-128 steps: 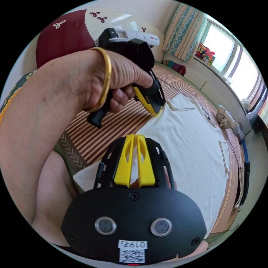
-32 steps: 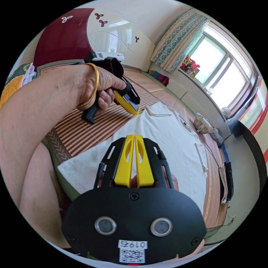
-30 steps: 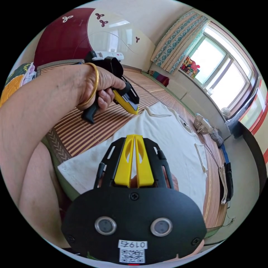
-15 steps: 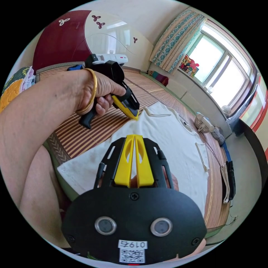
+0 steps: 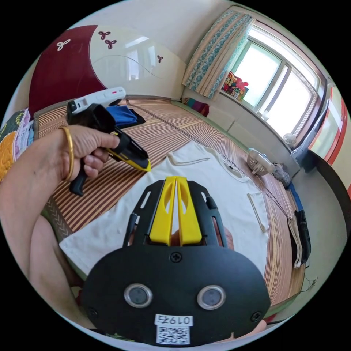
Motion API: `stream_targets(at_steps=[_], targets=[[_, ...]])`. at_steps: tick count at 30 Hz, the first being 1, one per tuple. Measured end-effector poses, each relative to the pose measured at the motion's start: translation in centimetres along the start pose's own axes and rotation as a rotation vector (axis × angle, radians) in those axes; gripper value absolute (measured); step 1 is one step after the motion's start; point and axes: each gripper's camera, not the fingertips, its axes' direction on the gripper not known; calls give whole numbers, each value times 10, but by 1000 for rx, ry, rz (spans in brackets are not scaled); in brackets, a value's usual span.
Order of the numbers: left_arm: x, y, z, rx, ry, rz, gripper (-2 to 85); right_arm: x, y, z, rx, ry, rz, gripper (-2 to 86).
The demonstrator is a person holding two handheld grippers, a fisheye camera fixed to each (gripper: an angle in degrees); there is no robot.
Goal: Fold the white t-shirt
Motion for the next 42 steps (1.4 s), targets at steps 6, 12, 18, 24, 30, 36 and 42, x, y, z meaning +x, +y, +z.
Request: stream_targets(at_steps=[6, 12, 18, 24, 30, 36, 42], targets=[[8, -1, 1, -5, -43, 26, 11, -10, -21, 35, -36, -20, -71, -8], [18, -4, 1, -15, -96, 63, 11, -10, -31, 43, -70, -140, -29, -9], [25, -6, 0, -19, -136, 90, 11, -47, 10, -6, -81, -252, -84, 1], [21, -7, -1, -12, -109, 77, 11, -99, 45, -49, -86, -176, -116, 43], [16, -8, -3, -6, -83, 69, 12, -129, 53, -64, -115, -207, -105, 58], [15, -11, -5, -5, -83, 72, 13, -151, 60, -58, -190, -196, -124, 55], [10, -14, -8, -5, -68, 67, 15, -168, 62, -65, -207, -184, -142, 6]])
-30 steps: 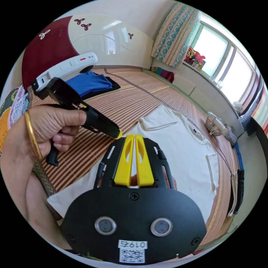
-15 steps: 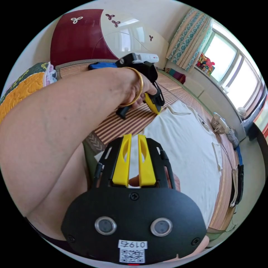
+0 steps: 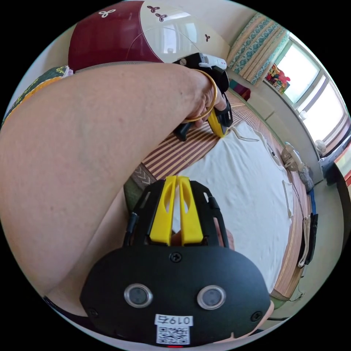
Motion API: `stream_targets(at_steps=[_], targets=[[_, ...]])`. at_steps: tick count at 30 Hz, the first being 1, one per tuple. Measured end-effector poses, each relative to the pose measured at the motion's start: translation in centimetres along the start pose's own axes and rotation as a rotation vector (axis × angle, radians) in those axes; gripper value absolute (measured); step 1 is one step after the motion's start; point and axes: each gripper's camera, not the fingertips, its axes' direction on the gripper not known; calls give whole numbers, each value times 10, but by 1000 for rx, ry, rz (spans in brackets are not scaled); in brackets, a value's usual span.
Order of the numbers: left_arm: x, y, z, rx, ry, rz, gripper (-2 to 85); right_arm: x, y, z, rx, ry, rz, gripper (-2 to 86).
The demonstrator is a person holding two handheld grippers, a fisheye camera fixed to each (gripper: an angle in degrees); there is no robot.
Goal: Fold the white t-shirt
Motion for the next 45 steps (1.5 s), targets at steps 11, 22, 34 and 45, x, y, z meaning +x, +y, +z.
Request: stream_targets(at_steps=[11, 22, 34, 45], targets=[[-4, -4, -6, 6, -9, 0, 14, -17, 10, -11, 1, -76, -18, -4], [-6, -6, -13, 3, -16, 12, 12, -60, 24, -34, 55, 24, -119, 43], [1, -4, -24, 2, -36, 39, 12, -103, 45, -64, 138, 167, -228, 46], [0, 4, -39, -1, 8, 7, 11, -104, 58, -96, 174, 147, -239, 42]])
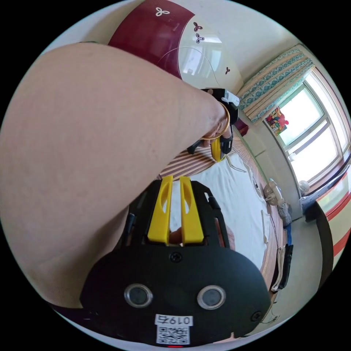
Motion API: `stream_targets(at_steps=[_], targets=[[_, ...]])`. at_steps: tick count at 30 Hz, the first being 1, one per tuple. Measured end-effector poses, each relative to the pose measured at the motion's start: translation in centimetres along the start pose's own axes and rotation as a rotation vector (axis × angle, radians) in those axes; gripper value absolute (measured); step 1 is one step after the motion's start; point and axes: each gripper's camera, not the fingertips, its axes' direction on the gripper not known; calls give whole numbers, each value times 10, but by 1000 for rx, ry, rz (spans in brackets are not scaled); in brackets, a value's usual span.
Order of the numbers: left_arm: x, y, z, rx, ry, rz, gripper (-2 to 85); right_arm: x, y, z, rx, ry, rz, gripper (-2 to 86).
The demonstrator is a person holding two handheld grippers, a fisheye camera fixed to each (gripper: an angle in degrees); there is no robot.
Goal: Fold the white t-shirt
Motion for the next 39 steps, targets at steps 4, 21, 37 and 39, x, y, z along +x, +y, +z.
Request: stream_targets(at_steps=[4, 21, 37, 39], targets=[[2, 4, -5, 4, 12, -11, 11, 1, 6, -9, -1, 14, -4, 40], [49, 37, -24, -10, 28, -2, 9, 62, 30, -35, -59, -42, 117, 44], [133, 90, -47, -5, -57, 35, 8, 119, 57, -71, -78, -96, 89, -9], [144, 102, -56, 30, -37, 19, 9, 139, 66, -96, -20, -68, 80, -9]])
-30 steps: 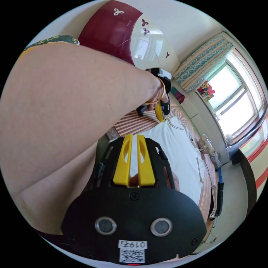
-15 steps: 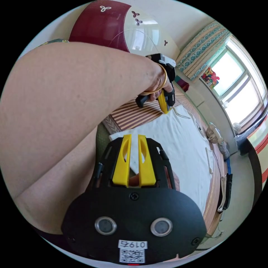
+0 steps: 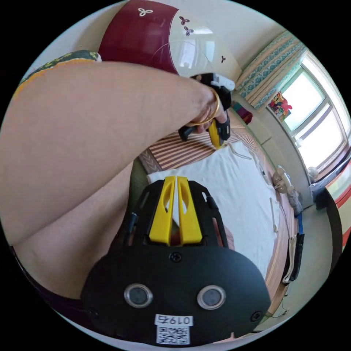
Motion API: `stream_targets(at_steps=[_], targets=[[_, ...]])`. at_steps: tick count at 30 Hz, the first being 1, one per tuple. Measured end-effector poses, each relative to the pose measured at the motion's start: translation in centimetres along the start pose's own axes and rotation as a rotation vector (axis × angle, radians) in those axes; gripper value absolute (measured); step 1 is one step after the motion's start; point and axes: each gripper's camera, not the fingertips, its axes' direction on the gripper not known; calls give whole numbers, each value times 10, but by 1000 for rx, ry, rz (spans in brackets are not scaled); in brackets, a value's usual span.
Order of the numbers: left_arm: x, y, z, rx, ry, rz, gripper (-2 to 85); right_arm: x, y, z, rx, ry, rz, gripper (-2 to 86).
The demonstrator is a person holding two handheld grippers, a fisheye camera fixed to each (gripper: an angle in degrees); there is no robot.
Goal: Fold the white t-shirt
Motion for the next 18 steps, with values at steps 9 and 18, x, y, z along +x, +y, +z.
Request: stream_targets(at_steps=[9, 18], targets=[[136, 90, -51, 213, -327, 322, 10, 149, 108, -89, -55, 186, 257, -9], [289, 177, -20, 40, -531, 501, 8, 312, 226, -109, -244, 193, 512, -10]])
